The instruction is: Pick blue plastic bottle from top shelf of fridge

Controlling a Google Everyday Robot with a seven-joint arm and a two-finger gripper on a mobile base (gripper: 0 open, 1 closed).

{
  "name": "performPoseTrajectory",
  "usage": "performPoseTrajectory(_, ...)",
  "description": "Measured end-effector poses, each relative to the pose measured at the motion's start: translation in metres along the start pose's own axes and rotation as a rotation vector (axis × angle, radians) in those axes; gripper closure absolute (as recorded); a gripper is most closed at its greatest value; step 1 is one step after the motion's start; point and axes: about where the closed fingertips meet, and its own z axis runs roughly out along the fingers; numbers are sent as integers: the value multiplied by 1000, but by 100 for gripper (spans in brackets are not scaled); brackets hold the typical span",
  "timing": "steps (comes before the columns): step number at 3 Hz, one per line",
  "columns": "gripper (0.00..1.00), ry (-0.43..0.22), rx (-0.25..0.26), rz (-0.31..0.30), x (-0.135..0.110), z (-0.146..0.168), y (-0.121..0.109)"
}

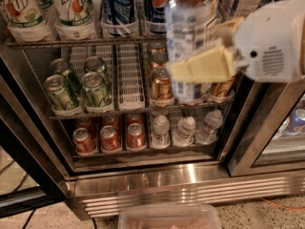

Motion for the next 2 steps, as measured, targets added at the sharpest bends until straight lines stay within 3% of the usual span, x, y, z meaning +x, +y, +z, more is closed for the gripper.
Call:
performPoseTrajectory(1, 100, 39, -186, -8, 14, 3, 62)
performPoseTrajectory(2, 100, 39, -186, -8, 14, 3, 62)
